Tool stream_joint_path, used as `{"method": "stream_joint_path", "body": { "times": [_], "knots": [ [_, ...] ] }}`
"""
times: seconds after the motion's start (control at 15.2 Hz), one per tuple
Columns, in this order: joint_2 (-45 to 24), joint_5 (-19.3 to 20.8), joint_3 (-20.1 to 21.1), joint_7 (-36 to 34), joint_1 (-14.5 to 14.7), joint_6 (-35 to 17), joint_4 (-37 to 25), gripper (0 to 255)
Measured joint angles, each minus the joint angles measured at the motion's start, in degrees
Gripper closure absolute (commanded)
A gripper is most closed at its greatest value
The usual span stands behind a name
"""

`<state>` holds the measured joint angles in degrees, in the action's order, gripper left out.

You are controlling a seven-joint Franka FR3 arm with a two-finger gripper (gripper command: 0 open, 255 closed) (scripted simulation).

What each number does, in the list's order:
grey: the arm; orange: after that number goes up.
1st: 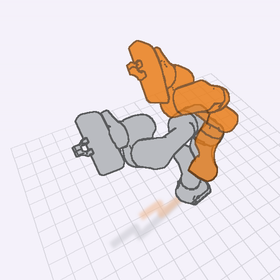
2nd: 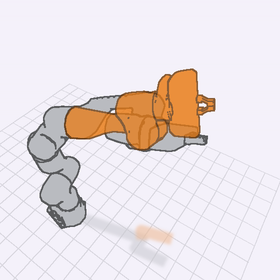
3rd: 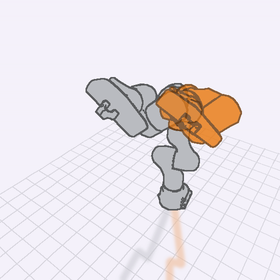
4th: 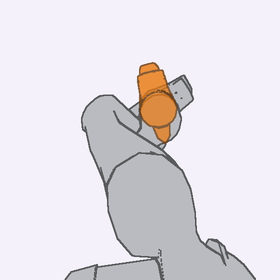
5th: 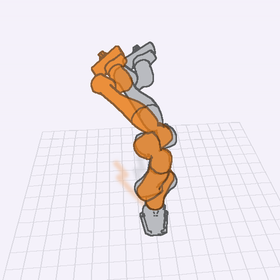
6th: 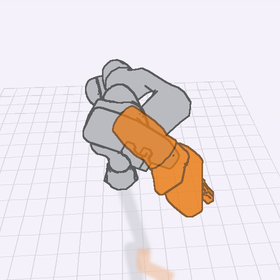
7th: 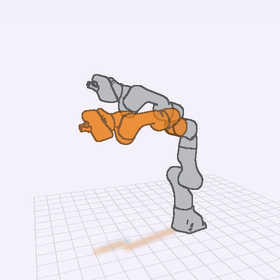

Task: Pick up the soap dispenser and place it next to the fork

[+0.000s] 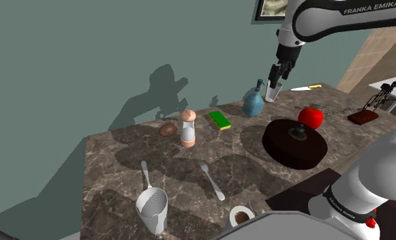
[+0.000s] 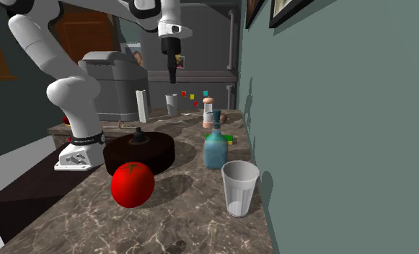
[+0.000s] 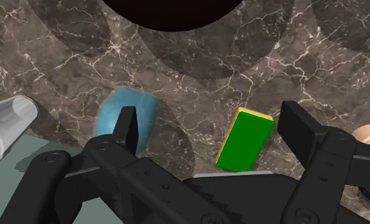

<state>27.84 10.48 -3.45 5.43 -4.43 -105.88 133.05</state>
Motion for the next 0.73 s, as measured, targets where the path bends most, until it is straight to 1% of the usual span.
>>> {"method": "stream_joint_path", "body": {
  "times": [0.4, 0.73],
  "knots": [
    [-11.9, 0.2, -4.1, 4.2, -1.7, -5.1, -7.2, 0],
    [-22.4, -1.3, -6.6, 7.5, -2.9, -7.9, -15.1, 0]
  ]
}}
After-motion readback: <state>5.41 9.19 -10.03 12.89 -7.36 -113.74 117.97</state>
